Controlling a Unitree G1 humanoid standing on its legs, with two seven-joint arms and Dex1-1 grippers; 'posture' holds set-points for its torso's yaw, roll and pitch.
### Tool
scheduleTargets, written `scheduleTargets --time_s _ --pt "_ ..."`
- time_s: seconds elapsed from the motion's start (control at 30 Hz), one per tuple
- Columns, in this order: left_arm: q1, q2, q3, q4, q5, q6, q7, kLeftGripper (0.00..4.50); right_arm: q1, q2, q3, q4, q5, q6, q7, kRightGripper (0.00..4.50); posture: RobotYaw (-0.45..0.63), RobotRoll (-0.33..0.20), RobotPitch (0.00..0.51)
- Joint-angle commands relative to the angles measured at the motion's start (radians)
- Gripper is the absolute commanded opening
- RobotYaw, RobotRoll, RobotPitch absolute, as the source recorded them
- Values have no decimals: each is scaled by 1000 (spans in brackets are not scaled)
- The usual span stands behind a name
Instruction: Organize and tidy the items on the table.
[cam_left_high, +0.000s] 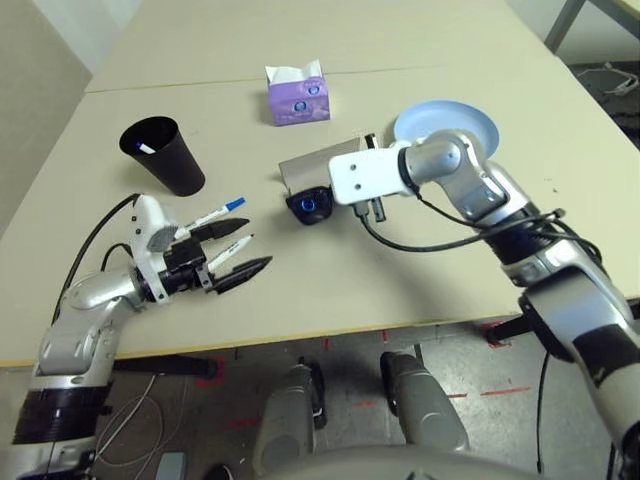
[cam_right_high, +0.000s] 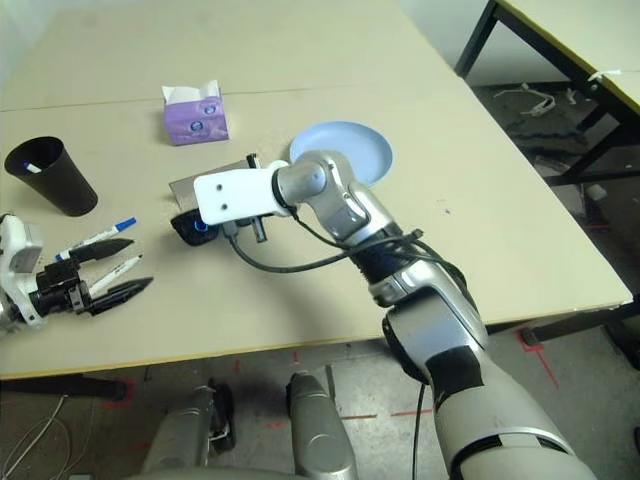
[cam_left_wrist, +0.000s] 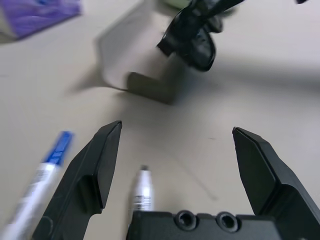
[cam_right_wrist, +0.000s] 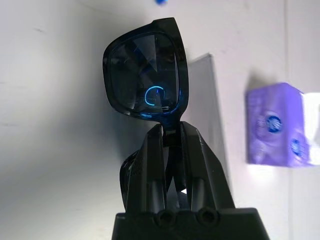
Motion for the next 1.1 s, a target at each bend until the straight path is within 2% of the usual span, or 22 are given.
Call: scheduleTargets --time_s 0.03,0.3,0.7,0.93,1.1 --pt "-4 -28 5 17 36 -2 69 4500 -30 33 -7 75 -32 -45 -68 200 -43 0 196" --pt "12 -54 -13 -14 47 -6 85 4500 -50 88 13 273 -106 -150 -207 200 -28 0 197" --pt "31 -68 -24 -43 17 19 51 4500 -74 131 21 437 -184 -276 -351 200 -28 0 207" --pt "37 -67 -27 -46 11 22 45 4500 -83 127 23 482 -215 -282 -337 200 -29 0 209" --pt "36 -67 -28 -37 10 19 35 4500 -66 109 12 464 -199 -264 -246 200 -38 0 208"
